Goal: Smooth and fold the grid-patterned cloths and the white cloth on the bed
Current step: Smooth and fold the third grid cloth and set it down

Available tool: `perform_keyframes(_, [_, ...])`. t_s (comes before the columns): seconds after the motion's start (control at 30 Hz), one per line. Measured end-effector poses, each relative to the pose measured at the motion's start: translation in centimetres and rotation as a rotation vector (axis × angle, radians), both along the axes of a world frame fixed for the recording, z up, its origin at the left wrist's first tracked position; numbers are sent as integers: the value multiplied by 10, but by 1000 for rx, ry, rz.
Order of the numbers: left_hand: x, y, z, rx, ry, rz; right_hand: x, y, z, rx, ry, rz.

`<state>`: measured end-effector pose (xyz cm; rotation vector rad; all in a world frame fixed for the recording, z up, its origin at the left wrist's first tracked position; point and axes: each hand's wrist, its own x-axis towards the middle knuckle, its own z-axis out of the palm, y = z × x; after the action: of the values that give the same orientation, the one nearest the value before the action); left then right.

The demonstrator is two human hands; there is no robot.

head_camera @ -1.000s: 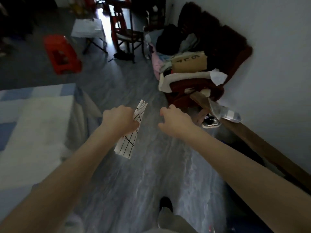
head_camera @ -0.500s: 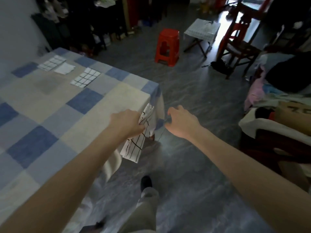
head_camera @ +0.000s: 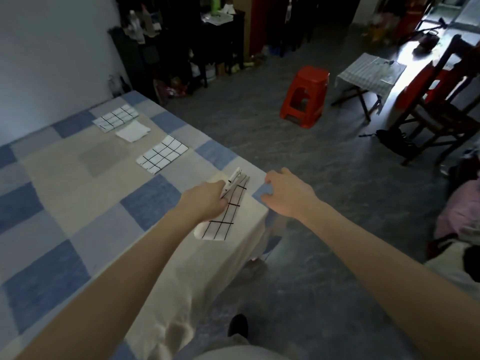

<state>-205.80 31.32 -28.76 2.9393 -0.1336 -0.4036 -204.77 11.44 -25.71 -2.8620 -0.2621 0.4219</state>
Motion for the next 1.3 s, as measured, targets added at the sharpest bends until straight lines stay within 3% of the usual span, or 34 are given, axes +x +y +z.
perform_keyframes(0.2, [62, 9, -32, -114, 141, 25, 81, 0, -19, -29, 57, 72])
perform_keyframes(0.43, [116, 15, -57, -170, 321, 180, 189, 6, -38, -24, 116, 302])
perform_keyframes(0.77, [126, 31, -64, -352, 237, 583, 267, 64, -47, 51, 243, 699])
perform_keyframes(1.03, [162, 61, -94, -443, 436, 489, 290, 98, -61, 59, 256, 712])
perform_keyframes(1.3, [199, 92, -129, -442, 228, 469, 299, 123, -82, 31, 248, 661])
